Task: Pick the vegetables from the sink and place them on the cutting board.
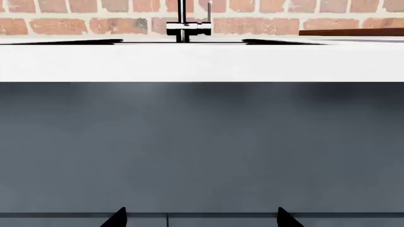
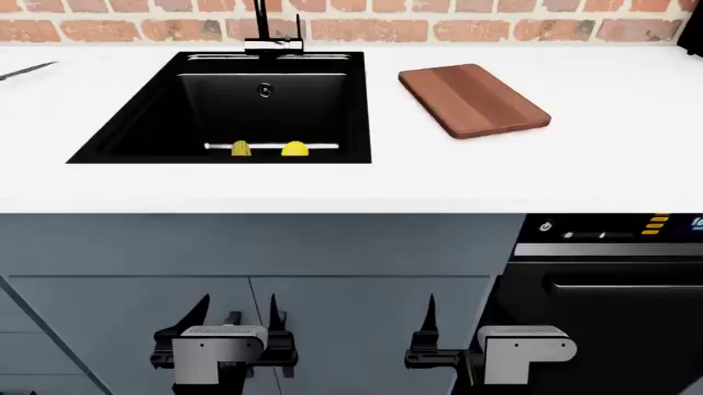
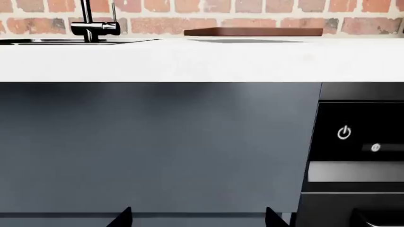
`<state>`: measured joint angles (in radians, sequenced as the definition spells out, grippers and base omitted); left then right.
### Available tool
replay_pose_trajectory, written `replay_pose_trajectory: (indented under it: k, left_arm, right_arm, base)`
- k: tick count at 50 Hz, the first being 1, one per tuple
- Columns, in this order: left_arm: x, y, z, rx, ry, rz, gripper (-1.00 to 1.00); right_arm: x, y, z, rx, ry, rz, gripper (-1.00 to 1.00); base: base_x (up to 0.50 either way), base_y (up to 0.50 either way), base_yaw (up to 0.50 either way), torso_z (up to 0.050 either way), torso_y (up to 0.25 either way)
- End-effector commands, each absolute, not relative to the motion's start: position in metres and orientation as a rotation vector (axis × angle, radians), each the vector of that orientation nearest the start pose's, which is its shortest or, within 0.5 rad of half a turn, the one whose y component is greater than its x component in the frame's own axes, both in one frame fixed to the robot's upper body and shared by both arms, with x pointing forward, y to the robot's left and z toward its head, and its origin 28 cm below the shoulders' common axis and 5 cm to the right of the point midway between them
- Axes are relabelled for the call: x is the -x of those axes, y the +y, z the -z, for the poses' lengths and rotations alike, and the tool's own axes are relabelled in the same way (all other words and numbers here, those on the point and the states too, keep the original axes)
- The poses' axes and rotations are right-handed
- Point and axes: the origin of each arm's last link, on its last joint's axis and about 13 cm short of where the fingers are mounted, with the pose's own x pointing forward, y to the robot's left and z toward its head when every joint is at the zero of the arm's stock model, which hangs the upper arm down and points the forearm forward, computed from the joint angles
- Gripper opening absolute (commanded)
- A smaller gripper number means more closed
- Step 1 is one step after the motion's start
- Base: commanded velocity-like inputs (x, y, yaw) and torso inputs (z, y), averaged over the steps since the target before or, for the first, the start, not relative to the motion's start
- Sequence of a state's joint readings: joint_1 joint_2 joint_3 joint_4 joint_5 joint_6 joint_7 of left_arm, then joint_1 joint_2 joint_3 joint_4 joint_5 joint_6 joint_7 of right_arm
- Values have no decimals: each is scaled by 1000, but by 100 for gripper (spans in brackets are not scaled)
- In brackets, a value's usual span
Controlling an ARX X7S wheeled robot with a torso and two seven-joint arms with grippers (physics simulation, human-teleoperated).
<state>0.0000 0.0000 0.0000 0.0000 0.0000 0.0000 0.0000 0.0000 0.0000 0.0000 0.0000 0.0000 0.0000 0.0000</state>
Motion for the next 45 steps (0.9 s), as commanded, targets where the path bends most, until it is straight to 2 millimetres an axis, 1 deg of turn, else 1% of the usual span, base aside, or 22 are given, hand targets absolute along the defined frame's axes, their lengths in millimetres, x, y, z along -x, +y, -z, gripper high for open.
replay_pose_trajectory:
  k: [1, 4, 8, 10, 13, 15, 17, 19, 22, 24, 26, 30, 37, 40, 43, 45]
  left_arm:
    - [-210, 206, -14, 7, 7, 3, 100]
    - [-210, 205, -13, 22, 23, 17, 100]
    - [-214, 204, -10, 2, 30, 30, 100]
    - [-213, 205, -9, -2, 20, 40, 100]
    - [-209, 204, -10, -29, 6, 56, 100]
    - [-207, 202, -17, -20, 7, 75, 100]
    - [-206, 202, -33, 3, -17, 98, 100]
    - [-209, 202, -67, -4, -95, 110, 100]
    - [-213, 204, -131, -24, -244, 117, 100]
    - [-215, 205, -160, -27, -311, 112, 100]
    - [-217, 206, -181, -21, -348, 109, 100]
    - [-223, 207, -208, -26, -382, 108, 100]
    - [-243, 204, -237, -9, -363, 109, 100]
    - [-258, 204, -250, -24, -348, 87, 100]
    - [-274, 203, -257, -30, -284, 75, 100]
    - [-287, 203, -260, -10, -199, 92, 100]
  right_arm:
    - [-210, -96, -12, 5, 5, -1, 100]
    - [-209, -97, -12, -3, 8, 5, 100]
    - [-214, -99, -11, -23, 12, 16, 100]
    - [-215, -99, -12, -27, 5, 11, 100]
    - [-211, -100, -21, -42, -24, 1, 100]
    - [-205, -99, -35, -28, -64, -10, 100]
    - [-198, -100, -58, -18, -116, -19, 100]
    - [-193, -103, -90, -24, -165, -31, 100]
    - [-193, -110, -144, -20, -227, -46, 100]
    - [-194, -113, -170, -22, -263, -55, 100]
    - [-195, -115, -191, -6, -296, -58, 100]
    - [-197, -116, -222, 7, -327, -79, 100]
    - [-209, -117, -267, -9, -344, -118, 100]
    - [-221, -119, -289, -22, -341, -121, 100]
    - [-235, -121, -302, -48, -303, -124, 100]
    - [-247, -123, -307, -79, -262, -130, 100]
  base:
    - [0, 0, 0, 0, 0]
    - [0, 0, 0, 0, 0]
    - [0, 0, 0, 0, 0]
    - [0, 0, 0, 38, 0]
    - [0, 0, 0, 50, 0]
    - [0, 0, 0, 50, 0]
    - [0, 0, 0, 50, 0]
    - [0, 0, 0, 50, 0]
    - [0, 0, 0, 50, 0]
    - [0, 0, 0, 50, 0]
    - [0, 0, 0, 50, 0]
    - [0, 0, 0, 50, 0]
    - [0, 0, 0, 50, 0]
    - [0, 0, 0, 50, 0]
    - [174, 311, 0, 50, 0]
    - [268, 465, 0, 50, 0]
